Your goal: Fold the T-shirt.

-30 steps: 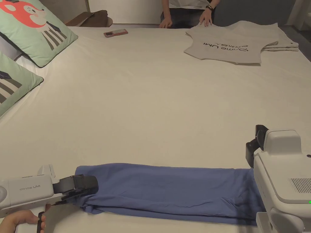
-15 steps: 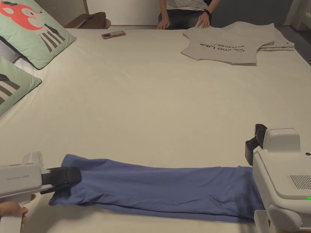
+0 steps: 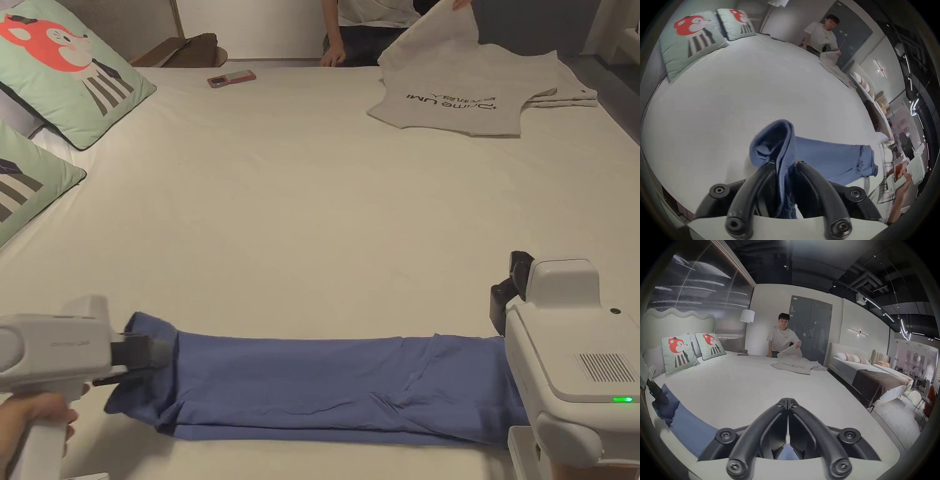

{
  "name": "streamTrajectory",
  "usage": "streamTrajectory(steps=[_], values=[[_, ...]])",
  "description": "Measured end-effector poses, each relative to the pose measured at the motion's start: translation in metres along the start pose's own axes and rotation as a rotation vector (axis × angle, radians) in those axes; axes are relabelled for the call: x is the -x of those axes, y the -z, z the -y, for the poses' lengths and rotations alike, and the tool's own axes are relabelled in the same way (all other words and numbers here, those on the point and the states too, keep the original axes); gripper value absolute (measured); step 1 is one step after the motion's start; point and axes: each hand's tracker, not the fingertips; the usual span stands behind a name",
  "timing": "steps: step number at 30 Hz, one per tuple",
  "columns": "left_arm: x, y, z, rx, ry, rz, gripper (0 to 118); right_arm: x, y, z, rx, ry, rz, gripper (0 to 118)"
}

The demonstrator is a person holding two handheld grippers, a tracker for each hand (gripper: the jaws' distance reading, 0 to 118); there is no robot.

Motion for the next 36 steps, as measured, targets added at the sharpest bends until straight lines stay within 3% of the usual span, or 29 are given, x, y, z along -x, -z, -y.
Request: streamTrajectory(steps=[7, 17, 18, 19, 20, 21, 22, 28, 32, 36], values=[[-0.083, 0.053, 0.010, 0.074, 0.065, 0.097, 6, -0.014, -0.006, 0.001, 0.003, 0.006, 0.008, 0], [-0.129, 0.113, 0.035, 0.148, 0.170, 0.051, 9, -0.037, -0.009, 0.005, 0.011, 0.006, 0.041, 0], [-0.131, 0.114, 0.037, 0.134, 0.193, 0.019, 19, -0.038, -0.009, 0.005, 0.012, 0.006, 0.043, 0], [-0.132, 0.115, 0.038, 0.134, 0.188, 0.022, 38, -0.038, -0.010, 0.005, 0.014, 0.004, 0.045, 0], [-0.132, 0.114, 0.039, 0.138, 0.182, 0.031, 73, -0.038, -0.010, 0.006, 0.015, 0.003, 0.046, 0], [-0.133, 0.114, 0.039, 0.143, 0.171, 0.046, 96, -0.039, -0.010, 0.006, 0.016, 0.004, 0.047, 0], [-0.133, 0.111, 0.040, 0.142, 0.138, 0.086, 110, -0.039, -0.010, 0.007, 0.019, 0.004, 0.047, 0], [-0.127, 0.070, 0.034, 0.008, 0.053, 0.184, 109, -0.037, -0.010, 0.007, 0.026, 0.010, 0.040, 0], [-0.116, 0.037, 0.040, -0.248, 0.094, 0.059, 107, -0.035, -0.009, 0.005, 0.024, 0.008, 0.031, 0], [-0.103, 0.021, 0.053, -0.389, 0.191, -0.024, 72, -0.034, -0.009, 0.004, 0.021, 0.007, 0.024, 0]])
